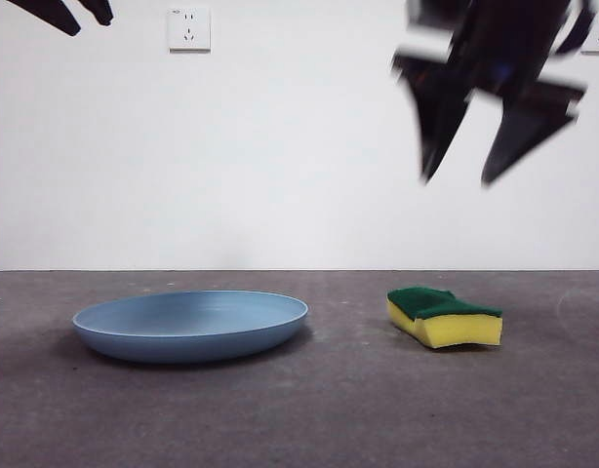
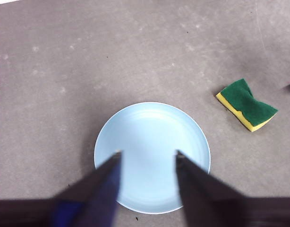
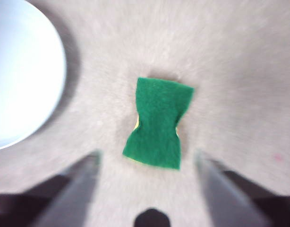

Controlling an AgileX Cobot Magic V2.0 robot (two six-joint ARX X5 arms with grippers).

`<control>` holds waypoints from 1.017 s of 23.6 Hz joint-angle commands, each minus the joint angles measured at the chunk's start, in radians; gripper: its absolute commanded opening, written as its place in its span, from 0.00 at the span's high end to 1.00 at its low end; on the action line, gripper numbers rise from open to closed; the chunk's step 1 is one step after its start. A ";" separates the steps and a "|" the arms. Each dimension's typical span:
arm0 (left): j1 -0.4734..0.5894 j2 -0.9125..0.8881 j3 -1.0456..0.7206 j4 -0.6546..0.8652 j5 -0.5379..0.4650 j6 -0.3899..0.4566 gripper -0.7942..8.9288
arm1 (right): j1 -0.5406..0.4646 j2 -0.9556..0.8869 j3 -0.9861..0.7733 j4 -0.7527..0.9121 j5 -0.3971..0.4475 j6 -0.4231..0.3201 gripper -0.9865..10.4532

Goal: Pick up the plate,pick up the cloth,clean the plate with the cloth

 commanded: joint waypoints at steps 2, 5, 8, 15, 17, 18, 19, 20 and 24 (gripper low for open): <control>-0.002 0.001 -0.005 0.008 -0.003 0.040 0.93 | 0.003 -0.151 -0.003 -0.030 -0.002 0.003 0.92; -0.004 -0.019 -0.005 0.021 -0.001 0.039 0.93 | 0.007 -0.277 -0.004 -0.042 -0.001 0.006 0.92; -0.023 -0.081 -0.005 0.029 -0.021 0.040 0.93 | 0.044 -0.386 -0.007 -0.034 0.016 0.005 0.92; -0.063 -0.323 -0.187 0.149 -0.091 0.043 0.93 | 0.113 -0.663 -0.260 0.183 0.090 0.003 0.92; -0.075 -0.426 -0.319 0.241 -0.092 0.057 0.93 | 0.114 -0.730 -0.363 0.241 0.094 0.003 0.92; -0.079 -0.483 -0.391 0.298 -0.091 0.057 0.93 | 0.115 -0.769 -0.418 0.278 0.097 0.004 0.92; -0.081 -0.521 -0.439 0.333 -0.092 0.051 0.93 | 0.115 -0.790 -0.444 0.296 0.097 0.006 0.92; -0.081 -0.552 -0.477 0.358 -0.097 0.037 0.93 | 0.115 -0.807 -0.465 0.311 0.098 0.006 0.92; -0.081 -0.647 -0.573 0.383 -0.105 -0.010 0.93 | 0.114 -0.829 -0.498 0.314 0.109 0.024 0.92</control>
